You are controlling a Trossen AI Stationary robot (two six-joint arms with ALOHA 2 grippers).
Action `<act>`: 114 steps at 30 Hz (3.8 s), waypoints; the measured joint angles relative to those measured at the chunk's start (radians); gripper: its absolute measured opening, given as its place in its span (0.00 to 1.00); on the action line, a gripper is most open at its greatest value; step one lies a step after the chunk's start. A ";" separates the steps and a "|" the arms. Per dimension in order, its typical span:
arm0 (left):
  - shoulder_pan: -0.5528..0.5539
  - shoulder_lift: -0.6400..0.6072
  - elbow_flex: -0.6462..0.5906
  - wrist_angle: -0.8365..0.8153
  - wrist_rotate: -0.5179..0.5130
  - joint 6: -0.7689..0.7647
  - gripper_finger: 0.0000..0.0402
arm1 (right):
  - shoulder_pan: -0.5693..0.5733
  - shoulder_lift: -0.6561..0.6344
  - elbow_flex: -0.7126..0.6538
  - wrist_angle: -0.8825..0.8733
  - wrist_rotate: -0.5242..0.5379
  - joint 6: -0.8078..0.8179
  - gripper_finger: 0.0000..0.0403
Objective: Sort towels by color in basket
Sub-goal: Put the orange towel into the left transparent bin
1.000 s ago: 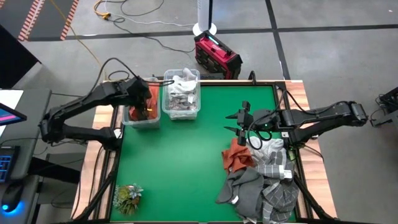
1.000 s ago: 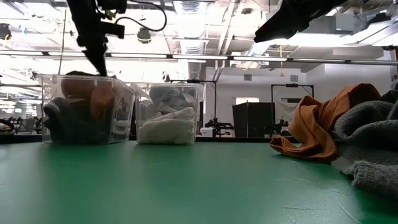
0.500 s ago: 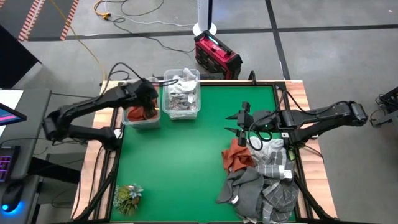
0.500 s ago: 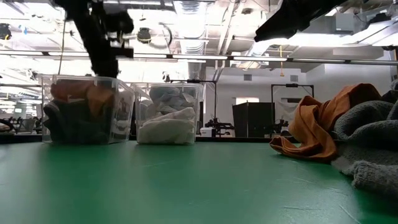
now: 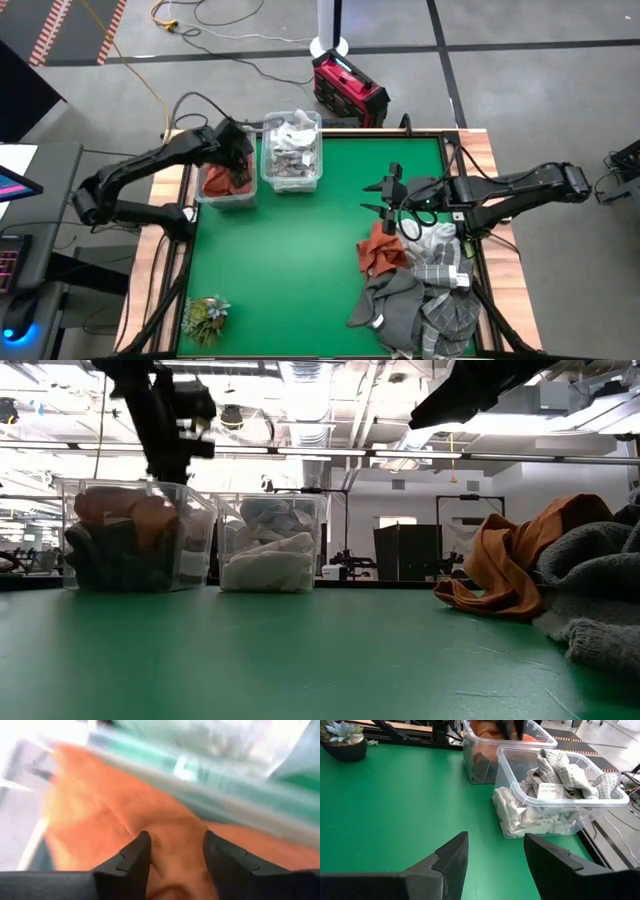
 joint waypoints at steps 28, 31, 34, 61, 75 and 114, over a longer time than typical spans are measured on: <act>-0.642 -0.166 -0.113 0.326 0.041 -0.011 0.41 | 0.215 0.214 0.151 -0.367 -0.095 0.390 0.53; -0.682 -0.166 -0.113 0.326 0.009 -0.007 0.41 | 0.240 0.315 0.201 -0.510 -0.117 0.450 0.53; -0.703 -0.166 -0.113 0.325 -0.007 -0.007 0.41 | 0.261 0.397 0.250 -0.598 -0.110 0.480 0.53; -0.738 -0.166 -0.113 0.403 -0.022 -0.030 0.41 | 0.143 0.417 0.293 -0.567 0.269 0.344 0.05; -0.738 -0.120 -0.113 0.813 -0.066 -0.031 0.41 | 0.151 0.164 0.281 0.089 0.293 -0.105 0.06; -0.727 0.203 -0.004 1.127 0.006 0.091 0.16 | 0.080 0.376 0.280 0.463 -0.059 -0.228 0.21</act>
